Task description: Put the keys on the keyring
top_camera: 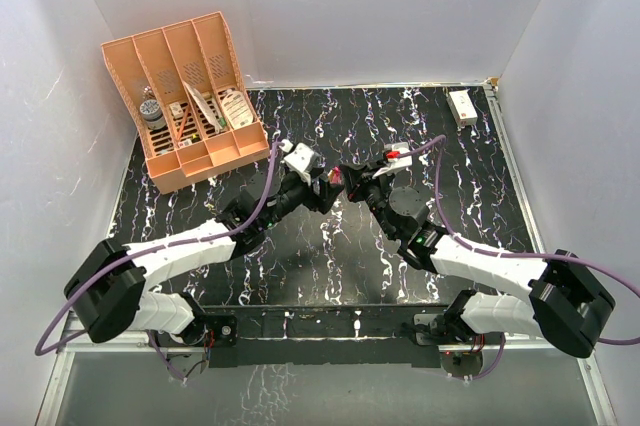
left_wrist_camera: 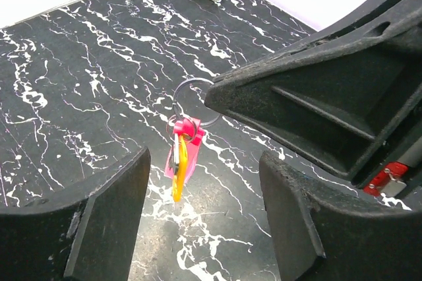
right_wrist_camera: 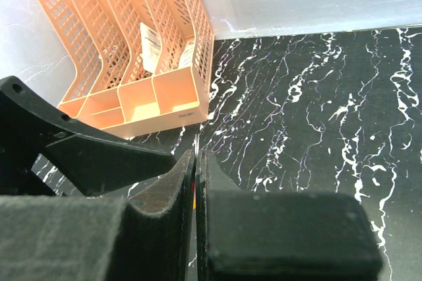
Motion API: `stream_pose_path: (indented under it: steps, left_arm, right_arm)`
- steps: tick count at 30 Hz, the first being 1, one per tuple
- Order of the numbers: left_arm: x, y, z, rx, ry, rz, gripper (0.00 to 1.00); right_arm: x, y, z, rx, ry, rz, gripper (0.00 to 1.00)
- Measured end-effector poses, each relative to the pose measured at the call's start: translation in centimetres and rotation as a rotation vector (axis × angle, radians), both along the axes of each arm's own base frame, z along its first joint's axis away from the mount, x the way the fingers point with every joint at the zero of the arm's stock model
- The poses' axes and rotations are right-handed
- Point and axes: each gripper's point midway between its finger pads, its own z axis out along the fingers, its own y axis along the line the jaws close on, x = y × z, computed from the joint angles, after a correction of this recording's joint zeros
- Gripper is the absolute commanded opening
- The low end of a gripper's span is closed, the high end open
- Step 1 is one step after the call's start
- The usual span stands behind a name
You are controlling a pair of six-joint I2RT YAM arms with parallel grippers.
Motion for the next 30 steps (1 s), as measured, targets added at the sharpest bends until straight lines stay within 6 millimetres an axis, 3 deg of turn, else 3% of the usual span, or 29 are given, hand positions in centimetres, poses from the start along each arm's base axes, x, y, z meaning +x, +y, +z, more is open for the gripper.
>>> stream_pose_path:
  steps: [3,14,24,28,29,30]
  left_arm:
    - [0.3,-0.2,-0.2,0.002,-0.011,0.003,0.71]
    - [1.2,0.8,-1.6,0.003,-0.075,0.065,0.74]
    - [0.6,0.7,0.3,-0.08,-0.186,0.036,0.79]
    - [0.3,0.3,0.7,-0.101,-0.218,0.005,0.76]
    - [0.3,0.1,0.7,-0.102,-0.221,-0.002,0.71]
    - [0.3,0.0,0.6,-0.103,-0.224,-0.007,0.58]
  right_arm:
    - [-0.1,0.1,0.1,0.01,0.002,0.007,0.0]
    - [-0.6,-0.1,2.2,0.08,-0.03,0.018,0.0]
    - [-0.8,0.2,2.6,0.096,-0.038,0.038,0.0]
    - [-0.9,0.2,2.7,0.101,-0.035,0.041,0.0]
    - [-0.9,0.2,2.7,0.104,-0.035,0.042,0.0]
    - [-0.9,0.2,2.8,0.106,-0.036,0.043,0.0]
